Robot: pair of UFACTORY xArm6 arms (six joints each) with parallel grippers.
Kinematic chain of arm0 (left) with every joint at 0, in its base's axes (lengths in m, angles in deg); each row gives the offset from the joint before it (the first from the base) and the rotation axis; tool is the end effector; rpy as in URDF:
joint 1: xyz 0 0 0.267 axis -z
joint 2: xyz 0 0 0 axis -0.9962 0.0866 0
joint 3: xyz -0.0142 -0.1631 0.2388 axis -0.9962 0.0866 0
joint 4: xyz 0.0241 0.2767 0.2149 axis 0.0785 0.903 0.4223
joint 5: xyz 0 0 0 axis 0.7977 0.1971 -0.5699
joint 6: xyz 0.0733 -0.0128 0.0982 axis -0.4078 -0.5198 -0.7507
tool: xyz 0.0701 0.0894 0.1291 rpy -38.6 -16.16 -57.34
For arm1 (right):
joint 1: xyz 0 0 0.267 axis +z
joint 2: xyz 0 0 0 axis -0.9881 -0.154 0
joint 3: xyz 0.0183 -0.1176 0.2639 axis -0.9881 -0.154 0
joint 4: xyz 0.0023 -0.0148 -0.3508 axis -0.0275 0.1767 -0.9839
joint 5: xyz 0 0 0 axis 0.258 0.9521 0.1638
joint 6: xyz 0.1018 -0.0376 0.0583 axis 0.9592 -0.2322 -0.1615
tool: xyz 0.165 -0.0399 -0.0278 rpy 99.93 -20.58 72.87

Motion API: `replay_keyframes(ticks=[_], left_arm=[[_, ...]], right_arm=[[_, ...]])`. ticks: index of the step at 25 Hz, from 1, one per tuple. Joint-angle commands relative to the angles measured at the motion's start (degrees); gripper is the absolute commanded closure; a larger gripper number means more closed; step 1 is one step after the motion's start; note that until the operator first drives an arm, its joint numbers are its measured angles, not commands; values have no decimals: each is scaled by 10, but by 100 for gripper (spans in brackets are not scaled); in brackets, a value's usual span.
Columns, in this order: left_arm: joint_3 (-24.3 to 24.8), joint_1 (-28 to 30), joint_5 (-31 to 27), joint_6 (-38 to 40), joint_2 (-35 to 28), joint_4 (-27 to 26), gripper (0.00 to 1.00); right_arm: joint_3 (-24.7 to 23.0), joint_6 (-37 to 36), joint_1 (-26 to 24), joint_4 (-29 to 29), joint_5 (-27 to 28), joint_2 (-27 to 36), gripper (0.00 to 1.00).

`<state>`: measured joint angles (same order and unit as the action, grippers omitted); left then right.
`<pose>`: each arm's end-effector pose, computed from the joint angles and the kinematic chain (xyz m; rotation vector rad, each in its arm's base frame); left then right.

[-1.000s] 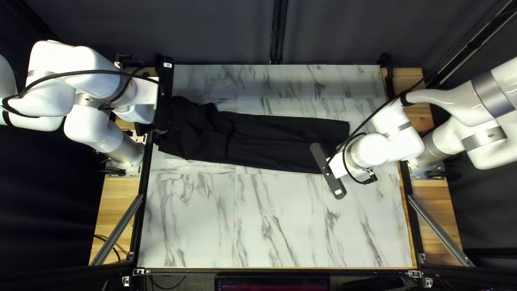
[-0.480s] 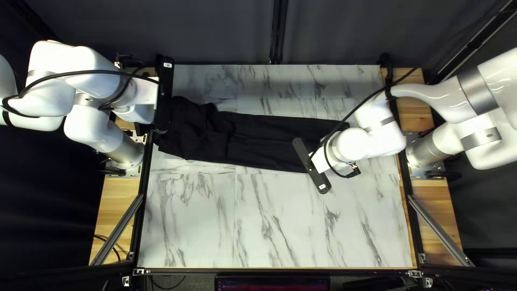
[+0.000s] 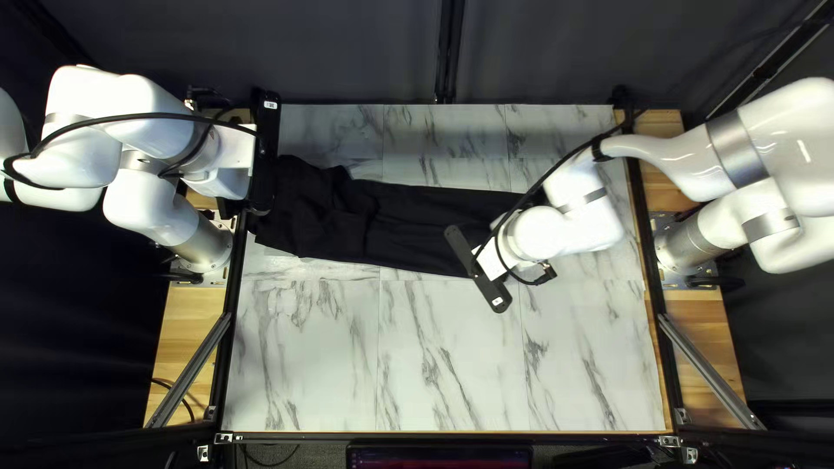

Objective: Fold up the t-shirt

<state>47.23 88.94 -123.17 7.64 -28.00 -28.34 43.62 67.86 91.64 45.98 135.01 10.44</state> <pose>0.1900 0.0362 0.2606 -2.9560 0.0359 -0.2120 0.4173 0.0214 0.0853 2.7426 0.8727 -0.1633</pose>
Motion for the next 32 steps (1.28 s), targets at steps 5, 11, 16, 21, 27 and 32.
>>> replay_keyframes(ticks=[5, 11, 16, 21, 27, 32], left_arm=[[0, 0, 0, 0, 0, 0, 0], [0, 0, 0, 0, 0, 0, 0], [0, 0, 0, 0, 0, 0, 0], [0, 0, 0, 0, 0, 0, 0], [0, 0, 0, 0, 0, 0, 0], [0, 0, 0, 0, 0, 0, 0]], right_arm=[[74, -36, -6, -7, -14, -84, 100], [92, -57, -12, -2, -24, -115, 81], [60, -85, -33, 19, -26, -78, 0], [3, -120, -70, 35, -15, 20, 0], [-50, -193, -157, 64, -11, 98, 0], [-54, -228, -222, 113, 1, 99, 0]])
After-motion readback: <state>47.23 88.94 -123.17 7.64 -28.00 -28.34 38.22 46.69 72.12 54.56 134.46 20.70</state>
